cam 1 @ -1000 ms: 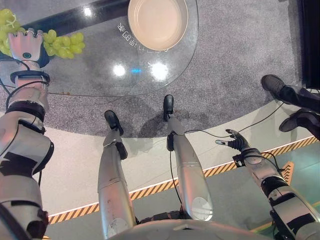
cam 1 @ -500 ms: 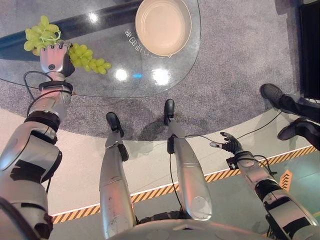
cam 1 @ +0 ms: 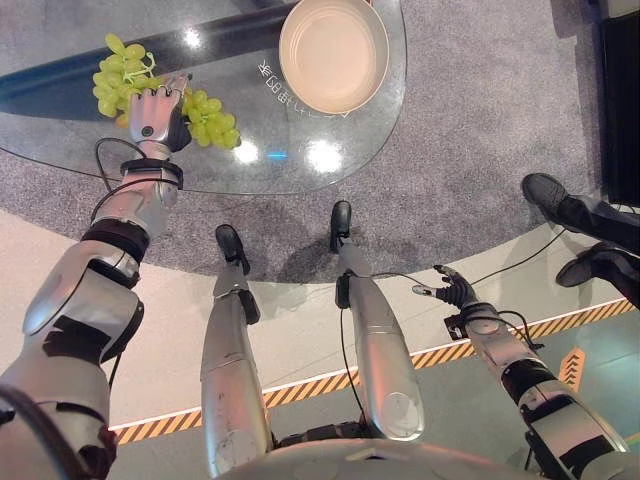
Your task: Pick up fruits into the plate
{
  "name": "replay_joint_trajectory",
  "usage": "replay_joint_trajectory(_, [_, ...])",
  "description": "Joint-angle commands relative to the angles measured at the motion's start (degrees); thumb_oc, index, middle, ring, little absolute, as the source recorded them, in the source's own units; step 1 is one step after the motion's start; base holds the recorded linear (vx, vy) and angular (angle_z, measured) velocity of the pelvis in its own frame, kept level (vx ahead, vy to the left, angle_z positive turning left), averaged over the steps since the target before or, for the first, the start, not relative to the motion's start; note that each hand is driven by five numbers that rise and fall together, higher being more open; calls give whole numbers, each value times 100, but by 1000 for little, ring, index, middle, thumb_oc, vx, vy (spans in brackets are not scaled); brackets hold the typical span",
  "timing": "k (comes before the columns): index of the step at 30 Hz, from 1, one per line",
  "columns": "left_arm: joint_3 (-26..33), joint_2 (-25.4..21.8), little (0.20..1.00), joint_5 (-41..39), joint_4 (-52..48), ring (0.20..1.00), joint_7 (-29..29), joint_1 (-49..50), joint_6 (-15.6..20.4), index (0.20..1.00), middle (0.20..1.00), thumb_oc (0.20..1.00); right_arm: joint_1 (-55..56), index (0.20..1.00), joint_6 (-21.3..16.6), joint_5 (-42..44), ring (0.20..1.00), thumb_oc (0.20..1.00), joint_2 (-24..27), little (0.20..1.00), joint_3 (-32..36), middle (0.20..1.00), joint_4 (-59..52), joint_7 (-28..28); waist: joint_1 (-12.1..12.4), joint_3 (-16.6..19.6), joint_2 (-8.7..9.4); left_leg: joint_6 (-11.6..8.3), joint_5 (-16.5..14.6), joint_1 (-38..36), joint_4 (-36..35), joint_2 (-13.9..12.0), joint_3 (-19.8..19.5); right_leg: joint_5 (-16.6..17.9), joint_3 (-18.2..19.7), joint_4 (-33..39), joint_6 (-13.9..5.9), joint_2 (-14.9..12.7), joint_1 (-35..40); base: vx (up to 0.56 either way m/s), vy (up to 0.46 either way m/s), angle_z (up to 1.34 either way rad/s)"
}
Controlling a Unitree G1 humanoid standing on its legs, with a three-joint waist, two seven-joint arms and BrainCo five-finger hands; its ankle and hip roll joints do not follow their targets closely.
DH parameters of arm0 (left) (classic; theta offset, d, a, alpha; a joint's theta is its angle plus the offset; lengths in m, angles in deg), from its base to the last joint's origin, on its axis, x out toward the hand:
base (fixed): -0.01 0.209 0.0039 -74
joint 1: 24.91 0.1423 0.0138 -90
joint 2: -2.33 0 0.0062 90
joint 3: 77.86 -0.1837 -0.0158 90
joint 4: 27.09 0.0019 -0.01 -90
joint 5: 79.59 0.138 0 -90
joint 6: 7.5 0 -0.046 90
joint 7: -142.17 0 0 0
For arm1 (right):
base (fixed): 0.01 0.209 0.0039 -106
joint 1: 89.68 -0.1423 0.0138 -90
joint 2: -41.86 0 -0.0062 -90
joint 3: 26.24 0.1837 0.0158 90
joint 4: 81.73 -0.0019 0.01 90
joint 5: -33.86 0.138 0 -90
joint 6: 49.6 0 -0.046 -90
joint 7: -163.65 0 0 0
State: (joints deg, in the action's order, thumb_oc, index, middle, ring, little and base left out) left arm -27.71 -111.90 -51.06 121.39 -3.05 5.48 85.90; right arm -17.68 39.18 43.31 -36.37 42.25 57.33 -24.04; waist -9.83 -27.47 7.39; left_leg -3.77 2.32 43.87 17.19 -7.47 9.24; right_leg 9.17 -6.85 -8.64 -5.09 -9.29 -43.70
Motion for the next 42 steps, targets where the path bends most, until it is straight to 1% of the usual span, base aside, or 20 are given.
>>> replay_joint_trajectory(1, [-466, 387, 1000, 583, -136, 1000, -347, -1, 24, 1000, 1000, 1000, 112, 1000, 56, -96, 1000, 1000, 273, 1000, -72, 1000, -21, -70, -144, -232, -36, -25, -460, -294, -334, 459, 407, -302, 25, -164, -340, 340, 63, 0, 0, 0])
replay_joint_trajectory(4, [-648, 371, 1000, 833, 35, 1000, -411, -123, -114, 1000, 1000, 1000, 54, 1000, 9, -109, 1000, 1000, 282, 1000, -82, 1000, 86, -53, -167, -232, -55, -30, -460, -293, -330, 451, 423, -306, 33, -173, -341, 330, 48, 0, 24, 0])
replay_joint_trajectory(5, [-763, 364, 1000, 1081, 133, 1000, -518, -208, -264, 1000, 1000, 1000, 11, 1000, -17, -129, 1000, 1000, 289, 1000, -89, 1000, 142, -48, -184, -232, -78, -29, -459, -280, -322, 448, 437, -310, 39, -186, -341, 321, 26, 1, 47, 0])
replay_joint_trajectory(12, [-1187, 388, 1000, 1695, 423, 1000, -841, -440, -662, 1000, 1000, 1000, -133, 1000, -30, -113, 1000, 1000, 332, 1000, -177, 1000, 224, -35, -247, -232, -119, -48, -460, -243, -279, 439, 467, -313, 68, -224, -334, 307, -40, 0, 7, 0])
replay_joint_trajectory(14, [-1270, 404, 1000, 2042, 499, 1000, -943, -464, -744, 1000, 1000, 1000, -139, 1000, -58, -108, 1000, 1000, 318, 1000, -183, 1000, 253, -53, -257, -232, -121, -48, -458, -254, -297, 441, 467, -312, 70, -218, -332, 313, -38, 0, 0, 0])
replay_joint_trajectory(17, [-1461, 443, 1000, 2931, 617, 1000, -1201, -518, -999, 1000, 1000, 1000, -221, 1000, -48, -104, 1000, 1000, 315, 1000, -206, 1000, 289, -48, -281, -232, -107, -47, -454, -242, -301, 443, 455, -302, 91, -213, -330, 332, -52, 0, 0, 0])
replay_joint_trajectory(19, [-1568, 443, 1000, 3419, 737, 1000, -1366, -557, -1082, 1000, 1000, 1000, -295, 1000, -66, -95, 1000, 1000, 323, 1000, -222, 1000, 359, -21, -296, -232, -95, -49, -455, -235, -293, 446, 439, -289, 116, -200, -327, 343, -53, 0, 0, 0])
replay_joint_trajectory(21, [-1607, 439, 1000, 3624, 791, 1000, -1367, -556, -1122, 1000, 1000, 1000, -322, 1000, -70, -84, 1000, 1000, 328, 1000, -230, 1000, 382, -6, -297, -232, -88, -50, -459, -237, -288, 445, 433, -287, 121, -193, -325, 344, -47, 0, 0, 0])
replay_joint_trajectory(22, [-1650, 452, 1000, 3747, 805, 1000, -1467, -549, -1235, 1000, 1000, 1000, -343, 1000, -65, -70, 1000, 1000, 341, 1000, -234, 1000, 375, 28, -309, -232, -84, -46, -468, -233, -281, 443, 422, -289, 126, -200, -320, 353, -57, 0, 0, 0])
replay_joint_trajectory(28, [-1678, 504, 1000, 3816, 670, 1000, -1476, -496, -1391, 1000, 1000, 1000, -323, 1000, -40, -100, 1000, 1000, 344, 1000, -244, 1000, 284, 56, -316, -232, -122, -58, -440, -237, -298, 445, 424, -296, 125, -200, -304, 355, -61, 1, -3, -5])
replay_joint_trajectory(30, [-1677, 496, 1000, 3770, 604, 1000, -1604, -464, -1466, 1000, 1000, 1000, -315, 1000, -31, -86, 1000, 1000, 350, 1000, -255, 1000, 251, 38, -306, -232, -138, -62, -437, -236, -292, 453, 415, -300, 130, -194, -299, 351, -54, 0, 0, 0])
replay_joint_trajectory(31, [-1673, 450, 1000, 3589, 482, 1000, -1647, -391, -1571, 1000, 1000, 1000, -282, 1000, 3, -51, 1000, 1000, 362, 1000, -249, 1000, 182, -4, -284, -232, -166, -63, -430, -247, -297, 474, 392, -300, 132, -182, -295, 350, -32, 0, 0, 0])
replay_joint_trajectory(34, [-1605, 372, 1000, 3339, 161, 1000, -1633, -264, -1654, 1000, 1000, 1000, -187, 1000, 89, -45, 1000, 1000, 414, 1000, -219, 1000, 38, -46, -248, -232, -227, -64, -422, -270, -308, 499, 383, -313, 111, -182, -289, 335, -7, 0, 0, 0])
replay_joint_trajectory(35, [-1541, 286, 1000, 3148, -178, 1000, -1511, -149, -1710, 1000, 1000, 1000, -80, 1000, 176, -85, 1000, 1000, 453, 1000, -146, 1000, -90, -46, -216, -232, -286, -63, -417, -320, -332, 517, 384, -324, 85, -175, -291, 309, 34, 0, 0, 0])
replay_joint_trajectory(37, [-1476, 158, 1000, 3056, -610, 1000, -1421, -49, -1737, 1000, 1000, 1000, 16, 1000, 257, -101, 1000, 1000, 482, 1000, -80, 1000, -199, -66, -167, -232, -348, -61, -406, -376, -365, 542, 373, -344, 47, -161, -294, 271, 94, 0, 0, 0])
replay_joint_trajectory(39, [-1406, 17, 1000, 2936, -939, 1000, -1349, 16, -1715, 1000, 1000, 1000, 85, 1000, 263, -107, 1000, 1000, 501, 1000, -23, 1000, -222, -76, -121, -232, -404, -68, -391, -414, -385, 556, 362, -362, 14, -151, -296, 230, 143, 0, 0, 0])
replay_joint_trajectory(42, [-1316, -270, 1000, 2571, -1590, 1000, -1447, 109, -1689, 1000, 1000, 1000, 202, 1000, 204, -170, 1000, 1000, 503, 1000, 48, 1000, -197, -103, -25, -232, -520, -73, -386, -515, -432, 586, 334, -408, -42, -125, -297, 161, 253, -4, 4, 2])
